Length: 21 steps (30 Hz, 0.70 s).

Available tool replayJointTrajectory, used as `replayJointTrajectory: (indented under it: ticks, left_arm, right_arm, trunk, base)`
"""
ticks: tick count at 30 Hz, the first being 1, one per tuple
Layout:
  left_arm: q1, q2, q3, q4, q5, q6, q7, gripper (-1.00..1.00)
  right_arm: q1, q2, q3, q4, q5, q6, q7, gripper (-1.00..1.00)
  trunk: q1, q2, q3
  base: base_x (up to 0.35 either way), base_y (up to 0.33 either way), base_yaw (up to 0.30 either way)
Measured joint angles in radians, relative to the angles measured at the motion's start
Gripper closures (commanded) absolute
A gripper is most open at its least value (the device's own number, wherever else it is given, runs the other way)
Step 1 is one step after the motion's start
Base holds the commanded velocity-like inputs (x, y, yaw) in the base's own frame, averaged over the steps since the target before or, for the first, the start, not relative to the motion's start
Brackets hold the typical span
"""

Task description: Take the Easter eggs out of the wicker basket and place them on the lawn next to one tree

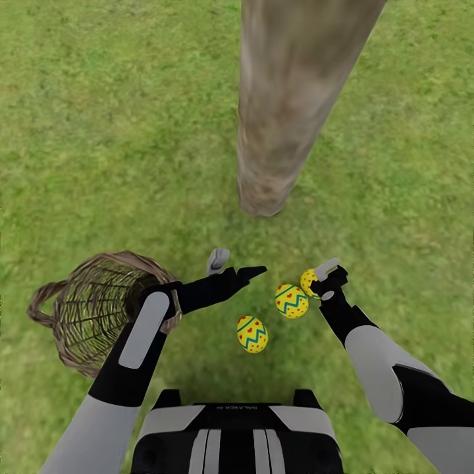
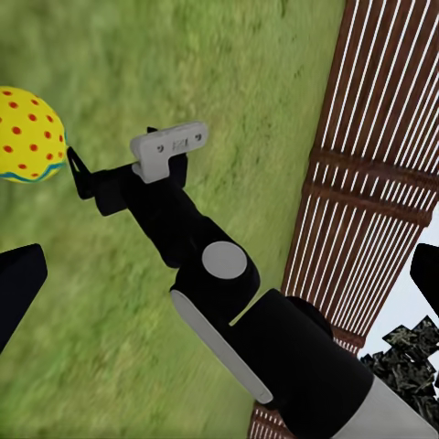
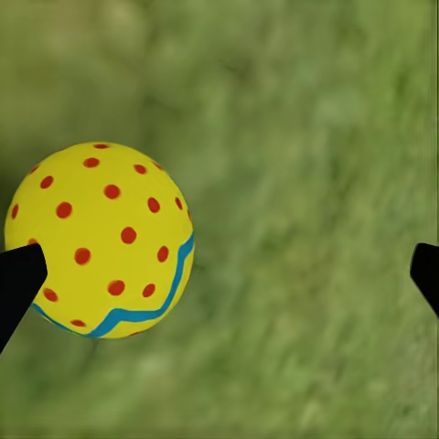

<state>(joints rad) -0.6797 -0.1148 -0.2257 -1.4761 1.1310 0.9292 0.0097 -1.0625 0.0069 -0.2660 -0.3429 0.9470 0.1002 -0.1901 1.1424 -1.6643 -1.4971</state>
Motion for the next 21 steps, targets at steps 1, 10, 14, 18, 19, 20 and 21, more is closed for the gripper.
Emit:
replayJointTrajectory:
  ticks: [1,10,14,18,19,20,21]
  left_arm:
    - [0.0,0.0,0.0,0.0,0.0,0.0,0.0,-1.0]
    - [0.0,0.0,-0.001,0.002,0.0,0.0,0.0,-1.0]
    - [0.0,0.0,-0.001,0.001,0.001,0.0,0.0,-1.0]
    - [0.0,0.0,-0.001,0.001,0.002,-0.001,0.0,-1.0]
    - [0.0,0.0,0.0,0.001,0.001,-0.001,0.0,-1.0]
    - [0.0,0.0,0.0,0.001,0.001,-0.002,0.0,-1.0]
    - [0.0,0.0,0.001,0.0,0.002,-0.002,0.0,-1.0]
  right_arm:
    - [0.0,0.0,0.0,0.0,0.0,0.0,0.0,-1.0]
    - [0.0,0.0,-0.001,0.0,-0.001,0.0,0.0,-1.0]
    - [0.0,0.001,0.0,0.0,0.002,-0.001,0.0,-1.0]
    - [0.0,0.001,0.0,0.0,0.004,-0.002,0.0,-1.0]
    - [0.0,0.0,-0.001,-0.001,0.004,-0.005,0.0,-1.0]
    - [0.001,0.0,-0.001,-0.001,0.004,-0.006,0.0,-1.0]
    - [0.001,0.0,-0.001,-0.002,0.004,-0.007,0.0,-1.0]
  trunk:
    - [-0.004,0.007,0.003]
    - [-0.038,0.07,0.031]
    - [-0.054,0.098,0.044]
    - [-0.069,0.126,0.058]
    - [-0.069,0.126,0.059]
    - [-0.069,0.126,0.061]
    - [-0.069,0.126,0.062]
  base:
    - [0.0,0.0,0.0]
    - [0.0,0.0,0.0]
    - [0.0,0.0,0.0]
    - [0.0,0.0,0.0]
    - [0.0,0.0,0.0]
    - [0.0,0.0,0.0]
    - [0.0,0.0,0.0]
